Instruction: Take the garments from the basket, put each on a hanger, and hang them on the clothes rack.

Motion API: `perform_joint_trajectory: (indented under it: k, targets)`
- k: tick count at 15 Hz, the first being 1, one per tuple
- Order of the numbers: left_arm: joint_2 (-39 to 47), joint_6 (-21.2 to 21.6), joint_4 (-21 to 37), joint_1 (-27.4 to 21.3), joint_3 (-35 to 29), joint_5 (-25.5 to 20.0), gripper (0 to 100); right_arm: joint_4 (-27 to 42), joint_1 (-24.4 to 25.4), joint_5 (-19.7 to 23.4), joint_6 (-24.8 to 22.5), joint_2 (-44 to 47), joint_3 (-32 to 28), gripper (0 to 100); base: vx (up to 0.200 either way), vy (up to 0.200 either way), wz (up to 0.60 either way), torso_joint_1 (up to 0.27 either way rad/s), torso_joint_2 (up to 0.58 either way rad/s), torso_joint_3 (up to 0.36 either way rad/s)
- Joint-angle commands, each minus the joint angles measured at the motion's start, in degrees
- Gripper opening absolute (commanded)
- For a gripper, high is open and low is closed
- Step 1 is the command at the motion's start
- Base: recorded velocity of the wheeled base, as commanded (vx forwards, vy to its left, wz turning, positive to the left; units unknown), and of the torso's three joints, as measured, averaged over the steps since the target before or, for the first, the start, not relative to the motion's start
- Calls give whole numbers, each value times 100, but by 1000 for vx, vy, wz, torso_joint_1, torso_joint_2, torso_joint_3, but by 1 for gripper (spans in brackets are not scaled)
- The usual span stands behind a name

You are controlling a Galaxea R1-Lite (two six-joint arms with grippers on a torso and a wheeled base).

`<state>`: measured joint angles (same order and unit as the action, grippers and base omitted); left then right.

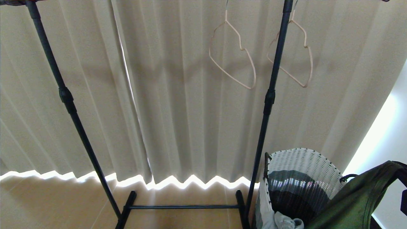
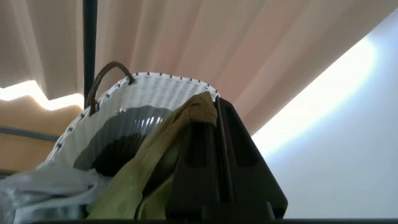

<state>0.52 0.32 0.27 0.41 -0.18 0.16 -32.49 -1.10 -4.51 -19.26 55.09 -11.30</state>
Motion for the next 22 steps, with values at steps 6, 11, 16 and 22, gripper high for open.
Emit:
perform_joint_trajectory:
  k: [6,11,16,22]
  targets:
    - [0,3,0,2,1,2,100,243,-5,-15,-7,-271,-13,0,-200,0,0,2,3,3]
    - [0,3,0,2,1,-7,100,1131,4,12,-7,-763,-241,0,0,0,0,0,0,0]
    - [0,3,0,2,1,2,100,1227,4,20,-7,-851,-232,0,0,160,0,1,0,3]
    - [0,3,0,2,1,2,100,1227,4,20,-7,-842,-241,0,0,200,0,3,4,2]
